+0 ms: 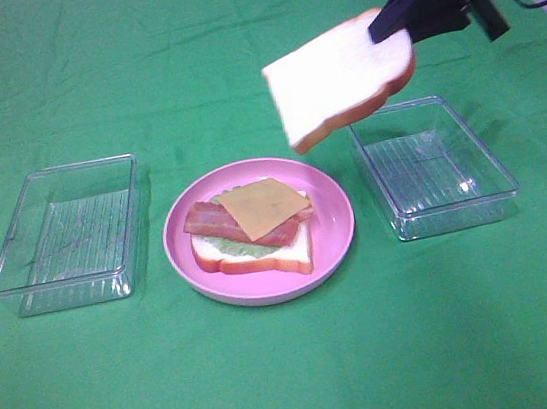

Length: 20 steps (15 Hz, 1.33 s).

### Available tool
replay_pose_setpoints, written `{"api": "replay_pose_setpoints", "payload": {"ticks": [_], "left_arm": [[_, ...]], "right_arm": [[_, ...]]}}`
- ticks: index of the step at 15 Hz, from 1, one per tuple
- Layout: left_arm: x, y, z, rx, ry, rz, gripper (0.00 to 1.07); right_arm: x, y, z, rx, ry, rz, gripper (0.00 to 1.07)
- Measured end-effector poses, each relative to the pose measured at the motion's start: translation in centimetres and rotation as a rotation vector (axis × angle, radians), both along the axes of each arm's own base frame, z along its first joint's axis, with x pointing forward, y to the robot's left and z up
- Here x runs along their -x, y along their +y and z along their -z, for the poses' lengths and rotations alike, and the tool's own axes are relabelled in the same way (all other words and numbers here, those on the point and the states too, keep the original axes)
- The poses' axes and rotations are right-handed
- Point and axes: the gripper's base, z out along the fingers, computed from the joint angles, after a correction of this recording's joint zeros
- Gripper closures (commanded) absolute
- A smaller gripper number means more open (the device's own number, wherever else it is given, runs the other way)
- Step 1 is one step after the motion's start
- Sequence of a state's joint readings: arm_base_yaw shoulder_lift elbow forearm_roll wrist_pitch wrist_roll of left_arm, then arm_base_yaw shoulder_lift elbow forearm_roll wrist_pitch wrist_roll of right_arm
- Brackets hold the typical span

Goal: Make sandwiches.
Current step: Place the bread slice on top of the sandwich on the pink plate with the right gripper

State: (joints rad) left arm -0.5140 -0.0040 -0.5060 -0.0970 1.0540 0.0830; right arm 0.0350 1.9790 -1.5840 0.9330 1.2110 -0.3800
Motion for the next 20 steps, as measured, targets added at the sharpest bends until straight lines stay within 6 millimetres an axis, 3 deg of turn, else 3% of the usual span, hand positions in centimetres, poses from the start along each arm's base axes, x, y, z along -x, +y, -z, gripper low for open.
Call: {"api": "replay_pose_setpoints", "payload": {"ticks": [1,3,7,14,16,20], "left_arm": [[0.0,0.0,0.0,0.0,0.0,0.0,0.37],[0.0,0.0,0.0,-0.001,-0.001,-0.001,0.37],[0.0,0.0,0.0,-0.002,-0.001,-0.002,0.37],[0.0,0.0,0.0,-0.002,-0.001,-0.002,0.37],[0.0,0.0,0.0,-0.002,-0.001,-0.002,0.37],[0.0,0.0,0.0,-0.002,-0.001,-0.002,0.37]], "right_arm": [[1.1,2.9,1.4,-0.044,0.042,-0.038,1.07],[2.5,6.3,3.6,-0.077,0.071,-0.02,1.07],[4.3,9.8,7.1,-0.07,0.074,0.101,1.07],[4.3,11.6,11.4,-0.06,0.152,0.164,1.07],[4.0,11.5,11.8,-0.028,0.135,0.178,1.07],[3.9,11.3,12.0,-0.005,0.117,0.182,0.95]]}}
